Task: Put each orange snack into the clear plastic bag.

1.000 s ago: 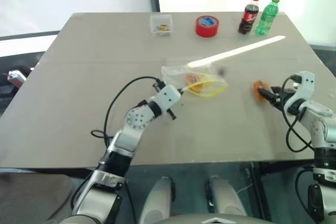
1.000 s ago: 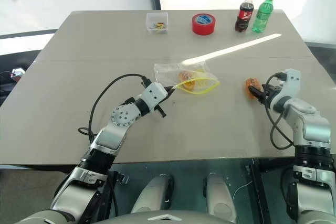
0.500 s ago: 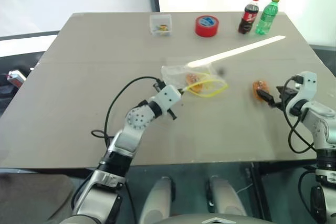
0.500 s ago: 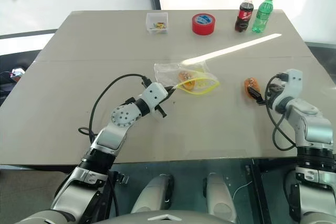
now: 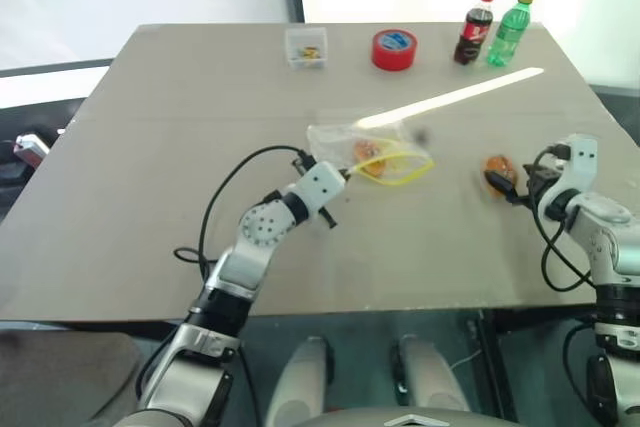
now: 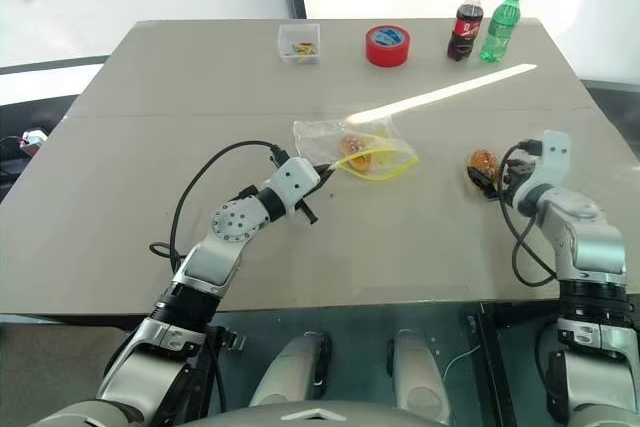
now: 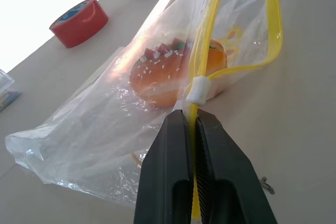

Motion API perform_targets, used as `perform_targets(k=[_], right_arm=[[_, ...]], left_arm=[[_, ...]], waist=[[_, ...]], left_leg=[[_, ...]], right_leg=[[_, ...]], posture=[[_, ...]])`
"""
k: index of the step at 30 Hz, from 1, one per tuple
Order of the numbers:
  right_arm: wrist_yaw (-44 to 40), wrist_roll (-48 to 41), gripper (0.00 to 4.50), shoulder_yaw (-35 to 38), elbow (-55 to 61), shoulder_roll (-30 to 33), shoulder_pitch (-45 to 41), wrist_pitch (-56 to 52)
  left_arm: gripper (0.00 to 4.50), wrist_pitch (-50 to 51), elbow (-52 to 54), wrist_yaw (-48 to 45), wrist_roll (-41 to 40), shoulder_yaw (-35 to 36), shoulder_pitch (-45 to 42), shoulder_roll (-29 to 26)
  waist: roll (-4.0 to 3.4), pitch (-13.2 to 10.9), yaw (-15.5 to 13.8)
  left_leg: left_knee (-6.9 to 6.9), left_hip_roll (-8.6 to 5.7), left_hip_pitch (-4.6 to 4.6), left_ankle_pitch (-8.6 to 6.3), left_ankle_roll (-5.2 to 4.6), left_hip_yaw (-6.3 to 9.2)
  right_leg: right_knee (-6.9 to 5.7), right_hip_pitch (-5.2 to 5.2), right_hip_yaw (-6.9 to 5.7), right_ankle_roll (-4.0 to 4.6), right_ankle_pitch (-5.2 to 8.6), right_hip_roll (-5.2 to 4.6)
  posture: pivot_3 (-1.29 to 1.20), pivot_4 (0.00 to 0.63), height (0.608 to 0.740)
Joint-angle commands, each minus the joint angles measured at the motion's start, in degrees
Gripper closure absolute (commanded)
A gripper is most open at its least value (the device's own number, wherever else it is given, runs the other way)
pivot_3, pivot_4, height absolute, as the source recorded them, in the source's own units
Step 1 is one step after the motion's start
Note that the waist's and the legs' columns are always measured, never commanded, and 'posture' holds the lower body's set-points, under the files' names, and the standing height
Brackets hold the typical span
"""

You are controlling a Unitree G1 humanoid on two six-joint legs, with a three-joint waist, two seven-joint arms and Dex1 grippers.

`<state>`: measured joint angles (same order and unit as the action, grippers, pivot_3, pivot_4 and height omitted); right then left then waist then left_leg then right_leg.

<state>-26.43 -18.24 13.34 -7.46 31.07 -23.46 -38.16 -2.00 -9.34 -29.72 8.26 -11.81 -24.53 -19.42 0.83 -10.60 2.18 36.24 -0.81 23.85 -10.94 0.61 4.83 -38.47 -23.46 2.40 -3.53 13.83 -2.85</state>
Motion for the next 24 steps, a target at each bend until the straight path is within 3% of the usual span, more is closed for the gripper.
perform_targets(k=[1,24], right_arm=[[0.3,-0.1,0.03,0.7,-1.9,-0.2,-2.1,1.2],[0.4,0.4,0.03,0.5,-5.8,0.1,-4.4,1.1]], left_arm=[[4.5,-0.7,1.3,0.1,0.2,0.0,-0.9,-0.1],[4.5,-0.4,1.3,0.6,0.4,0.0,-1.0,0.3]], waist=[[0.0,0.0,0.0],[0.0,0.0,0.0]], left_leg=[[0.0,0.0,0.0,0.0,0.0,-0.01],[0.0,0.0,0.0,0.0,0.0,-0.01]], right_leg=[[0.0,0.0,0.0,0.0,0.0,0.0],[0.0,0.0,0.01,0.01,0.0,0.0]], posture=[[0.0,0.15,0.74],[0.0,0.15,0.74]])
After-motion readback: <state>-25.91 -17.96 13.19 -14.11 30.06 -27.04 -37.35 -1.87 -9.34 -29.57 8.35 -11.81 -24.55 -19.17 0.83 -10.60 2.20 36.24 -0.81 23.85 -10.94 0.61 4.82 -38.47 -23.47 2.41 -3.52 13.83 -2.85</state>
